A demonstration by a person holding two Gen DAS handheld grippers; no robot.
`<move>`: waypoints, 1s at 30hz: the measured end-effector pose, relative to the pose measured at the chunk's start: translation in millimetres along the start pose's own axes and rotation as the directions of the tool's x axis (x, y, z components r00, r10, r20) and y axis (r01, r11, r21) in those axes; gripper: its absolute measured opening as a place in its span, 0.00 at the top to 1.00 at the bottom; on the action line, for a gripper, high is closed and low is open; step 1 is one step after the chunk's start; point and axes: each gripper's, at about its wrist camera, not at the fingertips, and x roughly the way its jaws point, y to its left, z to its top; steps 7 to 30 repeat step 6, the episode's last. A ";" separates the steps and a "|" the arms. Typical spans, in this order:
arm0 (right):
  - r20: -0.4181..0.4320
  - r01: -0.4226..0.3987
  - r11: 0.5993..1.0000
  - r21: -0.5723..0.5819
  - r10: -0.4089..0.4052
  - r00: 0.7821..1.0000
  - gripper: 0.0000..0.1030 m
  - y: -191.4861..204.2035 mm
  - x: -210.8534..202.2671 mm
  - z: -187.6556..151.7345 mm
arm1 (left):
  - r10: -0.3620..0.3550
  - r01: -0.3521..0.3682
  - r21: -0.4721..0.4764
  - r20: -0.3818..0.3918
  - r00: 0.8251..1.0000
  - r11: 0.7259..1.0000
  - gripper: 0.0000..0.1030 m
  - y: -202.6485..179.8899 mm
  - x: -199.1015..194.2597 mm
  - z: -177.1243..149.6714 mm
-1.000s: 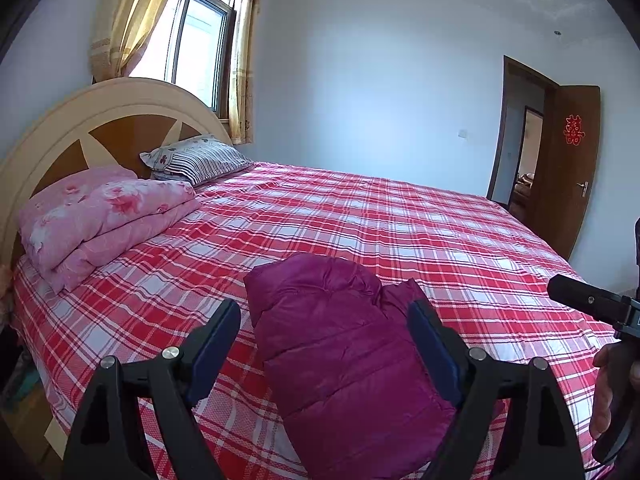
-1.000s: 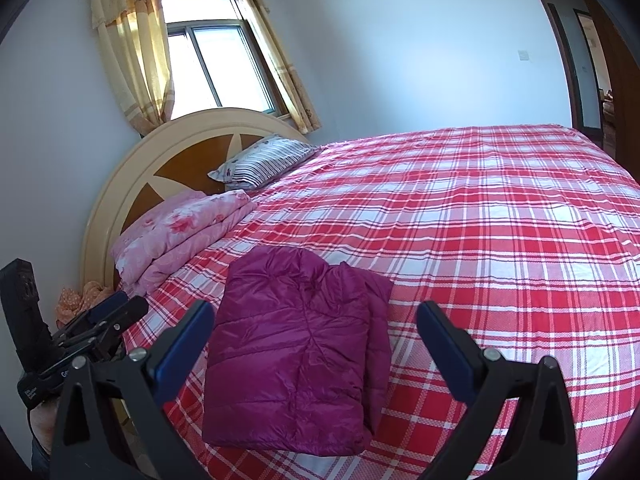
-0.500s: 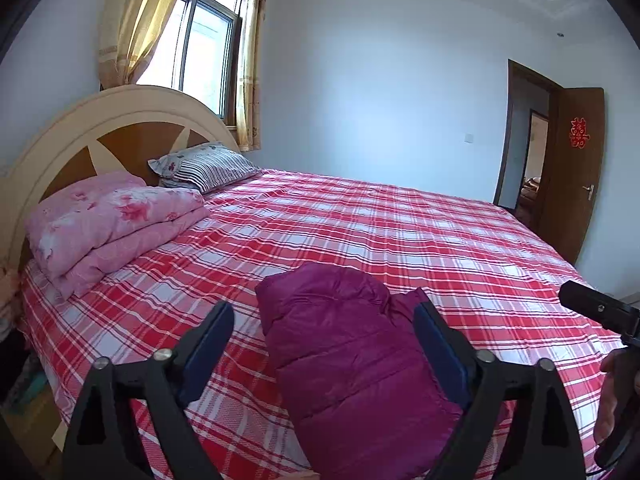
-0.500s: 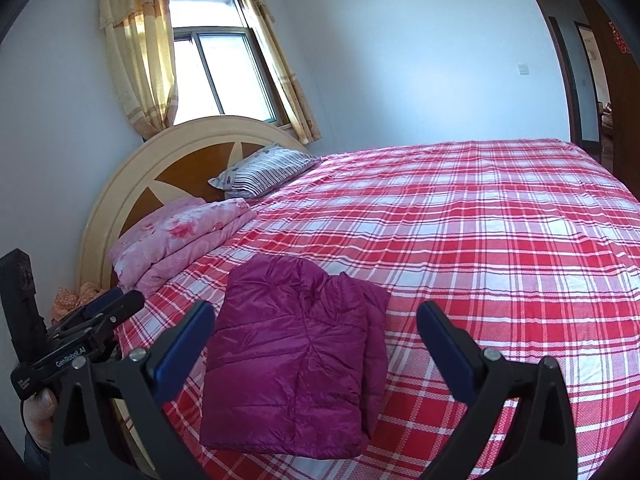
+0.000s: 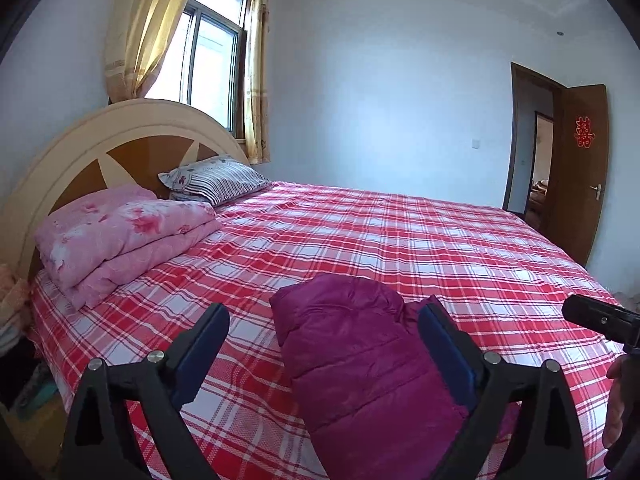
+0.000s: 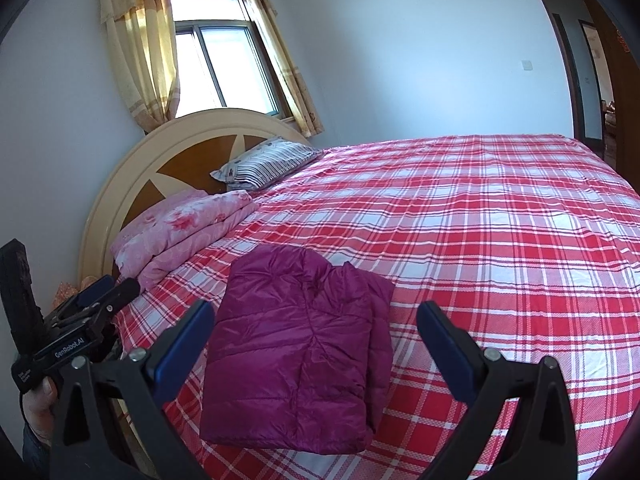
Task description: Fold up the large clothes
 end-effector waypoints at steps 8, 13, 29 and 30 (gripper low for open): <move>-0.013 0.001 1.000 0.000 -0.001 1.000 0.00 0.0 3.1 -3.1 | -0.004 0.004 0.013 0.006 1.000 1.000 0.07 -2.8 1.6 0.5; -0.013 0.001 1.000 0.000 -0.001 1.000 0.00 0.0 3.1 -3.1 | -0.004 0.004 0.013 0.006 1.000 1.000 0.07 -2.8 1.6 0.5; -0.013 0.001 1.000 0.000 -0.001 1.000 0.00 0.0 3.1 -3.1 | -0.004 0.004 0.013 0.006 1.000 1.000 0.07 -2.8 1.6 0.5; -0.013 0.001 1.000 0.000 -0.001 1.000 0.00 0.0 3.1 -3.1 | -0.004 0.004 0.013 0.006 1.000 1.000 0.07 -2.8 1.6 0.5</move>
